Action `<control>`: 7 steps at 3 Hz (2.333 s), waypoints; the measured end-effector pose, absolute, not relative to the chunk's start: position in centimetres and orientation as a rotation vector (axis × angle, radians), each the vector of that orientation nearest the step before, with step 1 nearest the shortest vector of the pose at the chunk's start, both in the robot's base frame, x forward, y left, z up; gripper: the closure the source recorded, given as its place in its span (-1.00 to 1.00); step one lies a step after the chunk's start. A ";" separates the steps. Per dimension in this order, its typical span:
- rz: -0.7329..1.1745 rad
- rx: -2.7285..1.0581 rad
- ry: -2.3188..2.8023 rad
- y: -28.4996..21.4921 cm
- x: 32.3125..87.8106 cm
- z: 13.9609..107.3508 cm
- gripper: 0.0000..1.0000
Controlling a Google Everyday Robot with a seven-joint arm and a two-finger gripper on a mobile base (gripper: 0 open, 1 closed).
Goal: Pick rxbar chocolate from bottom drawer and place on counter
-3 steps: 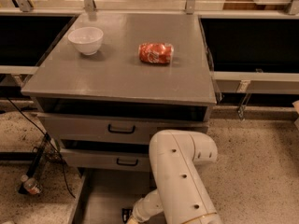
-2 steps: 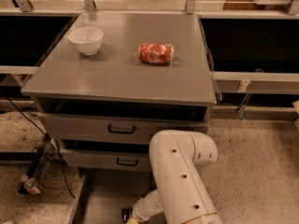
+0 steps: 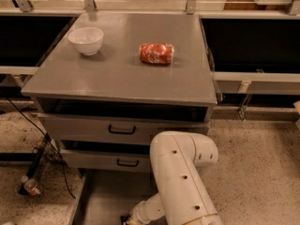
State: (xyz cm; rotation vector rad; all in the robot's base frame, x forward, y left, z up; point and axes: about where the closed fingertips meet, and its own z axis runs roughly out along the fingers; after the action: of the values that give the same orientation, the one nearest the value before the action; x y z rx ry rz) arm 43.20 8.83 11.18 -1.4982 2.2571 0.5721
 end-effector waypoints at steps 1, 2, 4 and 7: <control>0.554 -1.506 2.222 8.9 43.0 11.5 1.00; 0.543 -1.508 2.183 9.1 42.8 11.8 1.00; 0.587 -1.510 2.212 9.0 43.4 12.6 1.00; 0.470 -1.548 2.156 9.1 47.0 24.7 1.00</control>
Offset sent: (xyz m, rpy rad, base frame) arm -0.0033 0.0014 0.0082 0.0212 -0.0823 0.0197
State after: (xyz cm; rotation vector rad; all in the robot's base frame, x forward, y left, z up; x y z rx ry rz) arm 47.00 9.12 24.69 -1.5481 2.1556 0.4696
